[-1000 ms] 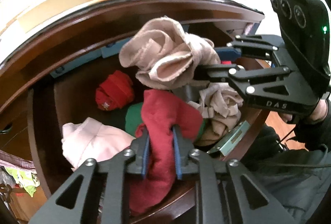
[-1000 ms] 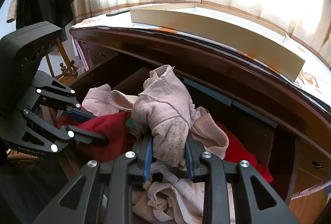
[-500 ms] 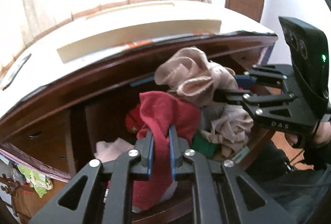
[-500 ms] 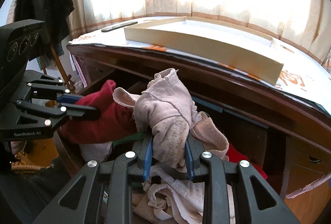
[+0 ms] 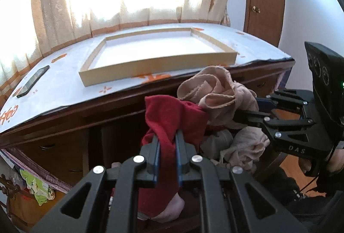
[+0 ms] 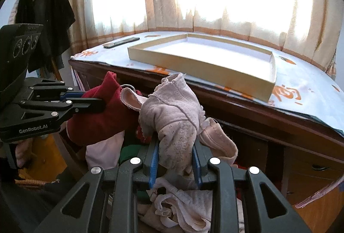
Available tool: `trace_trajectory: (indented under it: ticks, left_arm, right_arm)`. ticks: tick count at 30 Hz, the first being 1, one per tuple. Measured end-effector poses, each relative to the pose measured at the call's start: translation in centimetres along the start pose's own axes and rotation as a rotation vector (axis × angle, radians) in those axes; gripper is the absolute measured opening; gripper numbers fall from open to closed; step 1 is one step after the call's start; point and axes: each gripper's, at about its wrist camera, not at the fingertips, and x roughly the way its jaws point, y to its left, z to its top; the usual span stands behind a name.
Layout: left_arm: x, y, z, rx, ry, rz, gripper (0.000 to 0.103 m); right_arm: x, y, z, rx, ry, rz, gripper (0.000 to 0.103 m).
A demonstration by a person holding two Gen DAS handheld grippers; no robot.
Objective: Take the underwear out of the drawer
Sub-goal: 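Lift both held underwear out of the drawer and carry them over the tray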
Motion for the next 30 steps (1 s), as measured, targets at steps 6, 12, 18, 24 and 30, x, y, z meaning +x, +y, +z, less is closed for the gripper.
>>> trace_trajectory:
  ticks: [6, 12, 18, 24, 30]
  left_arm:
    - [-0.4, -0.2, 0.5, -0.007, -0.038, 0.017, 0.009]
    - [-1.2, -0.4, 1.3, -0.002, -0.085, 0.033, 0.009]
    - [-2.1, -1.0, 1.8, 0.021, -0.123, 0.039, 0.009]
    - [-2.7, -1.2, 2.0, 0.021, -0.149, 0.042, 0.009]
    - [-3.6, -0.8, 2.2, -0.005, -0.193, 0.054, 0.009]
  right_arm:
    - [-0.9, -0.4, 0.3, 0.011, -0.043, -0.012, 0.029]
    - [-2.0, -0.9, 0.9, 0.028, -0.092, -0.032, 0.029]
    - [-3.4, -1.5, 1.5, 0.05, -0.138, -0.053, 0.029]
    - [-4.8, -2.2, 1.8, 0.075, -0.182, -0.078, 0.029]
    - [-6.0, -2.7, 2.2, 0.09, -0.217, -0.084, 0.029]
